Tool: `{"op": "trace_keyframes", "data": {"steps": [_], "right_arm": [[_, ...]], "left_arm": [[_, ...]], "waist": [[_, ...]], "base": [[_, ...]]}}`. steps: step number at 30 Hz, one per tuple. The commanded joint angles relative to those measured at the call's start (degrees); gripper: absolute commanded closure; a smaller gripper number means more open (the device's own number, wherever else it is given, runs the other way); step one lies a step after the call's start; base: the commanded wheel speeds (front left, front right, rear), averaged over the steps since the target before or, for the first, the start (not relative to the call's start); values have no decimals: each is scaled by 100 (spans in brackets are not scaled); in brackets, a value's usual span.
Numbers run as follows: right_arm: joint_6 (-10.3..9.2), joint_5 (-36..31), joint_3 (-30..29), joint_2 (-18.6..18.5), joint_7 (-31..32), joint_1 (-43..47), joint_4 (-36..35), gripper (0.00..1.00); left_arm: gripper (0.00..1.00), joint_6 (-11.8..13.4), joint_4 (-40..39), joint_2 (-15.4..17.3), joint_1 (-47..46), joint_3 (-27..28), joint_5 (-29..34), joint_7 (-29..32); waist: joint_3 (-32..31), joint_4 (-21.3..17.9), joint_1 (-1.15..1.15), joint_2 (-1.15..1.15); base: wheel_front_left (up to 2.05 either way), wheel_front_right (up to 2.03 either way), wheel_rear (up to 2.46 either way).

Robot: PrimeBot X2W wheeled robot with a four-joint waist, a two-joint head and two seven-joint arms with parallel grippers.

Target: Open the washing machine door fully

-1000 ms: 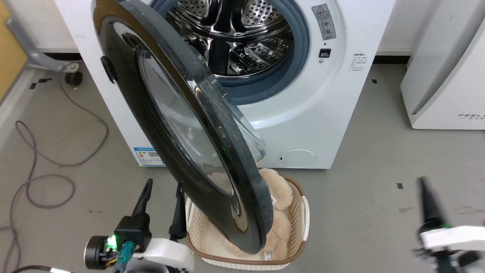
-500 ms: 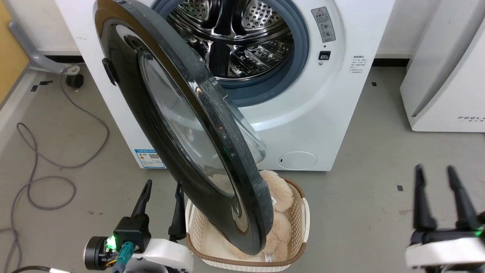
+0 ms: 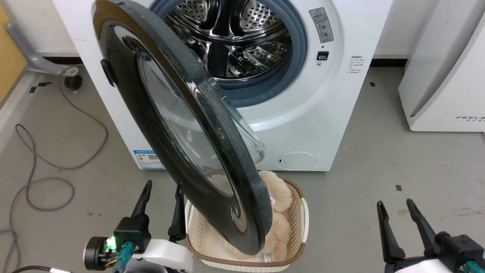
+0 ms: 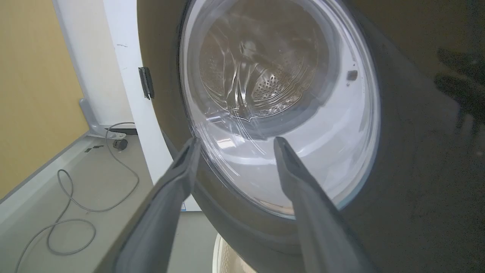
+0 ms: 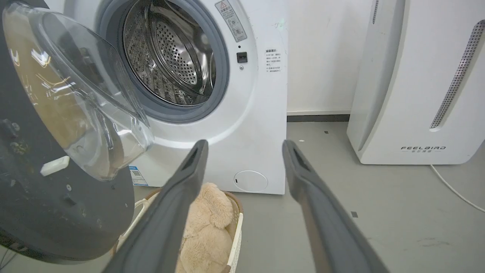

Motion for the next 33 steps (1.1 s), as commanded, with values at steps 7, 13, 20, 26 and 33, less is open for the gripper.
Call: {"op": "trace_keyframes", "data": {"steps": [7, 13, 20, 26, 33], "right_arm": [[3, 37, 7, 25, -86, -126, 159, 0], [3, 45, -1, 25, -93, -160, 223, 0], [3, 45, -26, 26, -92, -159, 266, 0], [3, 56, -35, 26, -84, -178, 289, 0], [3, 86, -32, 26, -72, -207, 340, 0]], "left_arm": [[100, -48, 92, 9, 57, -11, 32, -25], [100, -67, 153, 9, 45, -24, 17, -25], [100, -37, -243, 32, -138, -18, 60, -25], [100, 17, -1190, 127, -443, 26, 242, -25], [100, 133, -2712, 169, -813, 16, 503, -25]], "waist": [[8, 7, 0, 0], [5, 7, 0, 0], [5, 32, 0, 0], [15, 61, 0, 0], [8, 54, 0, 0]], "base": [[0, 0, 0], [0, 0, 0], [0, 0, 0], [0, 0, 0], [0, 0, 0]]}}
